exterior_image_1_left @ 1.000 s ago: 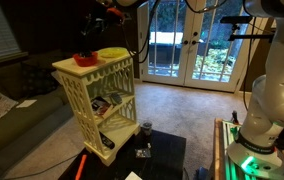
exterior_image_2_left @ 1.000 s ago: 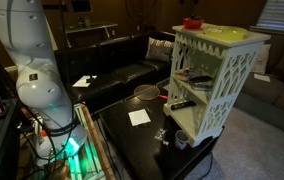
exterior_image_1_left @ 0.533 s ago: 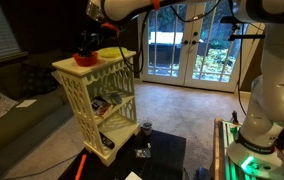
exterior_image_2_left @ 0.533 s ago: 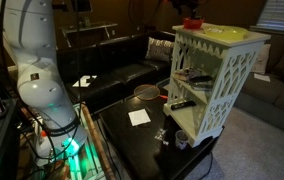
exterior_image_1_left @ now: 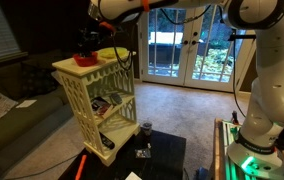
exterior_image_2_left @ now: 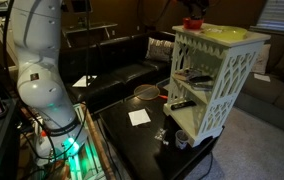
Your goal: Put the car on the yellow plate.
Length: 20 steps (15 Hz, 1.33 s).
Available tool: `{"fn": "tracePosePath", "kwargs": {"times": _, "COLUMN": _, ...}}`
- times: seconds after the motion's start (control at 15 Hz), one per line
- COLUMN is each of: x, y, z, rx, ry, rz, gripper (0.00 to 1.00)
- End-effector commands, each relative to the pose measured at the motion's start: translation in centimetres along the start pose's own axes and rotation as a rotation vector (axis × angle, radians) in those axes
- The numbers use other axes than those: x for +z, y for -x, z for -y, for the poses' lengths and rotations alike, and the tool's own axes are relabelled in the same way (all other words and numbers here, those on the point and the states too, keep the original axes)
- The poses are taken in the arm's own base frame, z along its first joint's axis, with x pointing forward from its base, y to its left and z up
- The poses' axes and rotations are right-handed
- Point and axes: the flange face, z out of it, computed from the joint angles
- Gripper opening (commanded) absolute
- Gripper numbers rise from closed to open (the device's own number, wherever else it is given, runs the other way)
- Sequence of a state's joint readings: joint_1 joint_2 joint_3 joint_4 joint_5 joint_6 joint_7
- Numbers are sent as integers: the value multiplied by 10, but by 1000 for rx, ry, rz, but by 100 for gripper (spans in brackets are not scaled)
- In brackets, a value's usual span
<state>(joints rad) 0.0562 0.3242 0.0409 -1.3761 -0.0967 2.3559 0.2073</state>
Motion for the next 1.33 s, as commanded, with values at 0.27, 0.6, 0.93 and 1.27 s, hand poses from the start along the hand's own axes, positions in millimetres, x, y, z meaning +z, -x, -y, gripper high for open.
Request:
{"fn": "tracePosePath", "kwargs": {"times": 0.27, "x": 7, "y": -18, "z": 16, "rx": 31, "ry": -17, "rz": -23, "gripper": 100}}
{"fn": "tracePosePath", "kwargs": {"times": 0.6, "x": 10, "y": -12, "z": 16, "rx": 12, "ry": -15, "rz": 10, "gripper": 100}}
{"fn": "tracePosePath", "kwargs": {"times": 0.93, "x": 16, "y": -5, "z": 16, "rx": 12, "ry": -8, "rz": 63, "gripper": 100}}
{"fn": "tracePosePath", "kwargs": {"times": 1.27, "x": 20, "y": -1, "z": 17, "rx": 18, "ry": -10, "rz": 93, "gripper": 100}}
